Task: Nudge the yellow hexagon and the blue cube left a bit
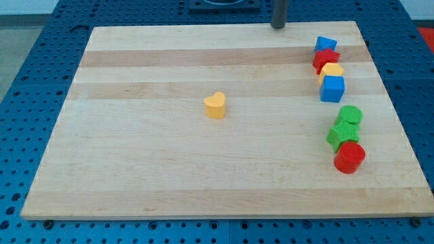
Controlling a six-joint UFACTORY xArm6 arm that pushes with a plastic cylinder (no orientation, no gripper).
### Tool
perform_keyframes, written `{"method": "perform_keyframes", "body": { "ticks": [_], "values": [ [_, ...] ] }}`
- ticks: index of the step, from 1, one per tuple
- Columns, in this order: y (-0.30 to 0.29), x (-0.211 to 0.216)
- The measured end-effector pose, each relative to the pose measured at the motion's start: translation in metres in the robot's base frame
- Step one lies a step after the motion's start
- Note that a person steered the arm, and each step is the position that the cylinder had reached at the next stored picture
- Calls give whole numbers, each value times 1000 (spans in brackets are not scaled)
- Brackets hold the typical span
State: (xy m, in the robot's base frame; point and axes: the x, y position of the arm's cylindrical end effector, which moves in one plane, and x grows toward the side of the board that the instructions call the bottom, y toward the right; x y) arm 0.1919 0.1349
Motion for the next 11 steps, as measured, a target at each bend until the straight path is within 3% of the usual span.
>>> {"method": "perform_keyframes", "body": {
  "ticks": [1, 2, 5, 9, 11],
  "values": [
    [115, 2],
    [210, 32],
    [207, 136],
    [104, 189],
    [86, 182]
  ]
}}
